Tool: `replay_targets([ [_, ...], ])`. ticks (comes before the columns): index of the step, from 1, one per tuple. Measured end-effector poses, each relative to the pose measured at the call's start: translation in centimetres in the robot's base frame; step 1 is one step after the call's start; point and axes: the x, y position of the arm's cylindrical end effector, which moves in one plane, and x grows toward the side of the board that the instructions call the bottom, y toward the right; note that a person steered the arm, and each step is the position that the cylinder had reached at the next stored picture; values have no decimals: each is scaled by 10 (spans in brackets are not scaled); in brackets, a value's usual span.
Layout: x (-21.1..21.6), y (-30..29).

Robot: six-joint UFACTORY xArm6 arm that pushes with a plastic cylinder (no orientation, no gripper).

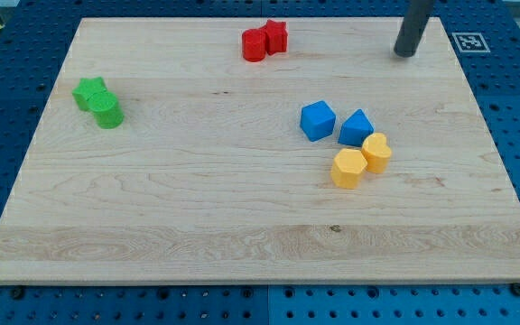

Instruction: Move the red star and red circle bit a down

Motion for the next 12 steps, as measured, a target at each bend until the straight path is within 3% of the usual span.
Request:
replay_targets([
  [2, -46, -88],
  [5, -47, -193],
  [8, -43, -244],
  [12, 9, -276],
])
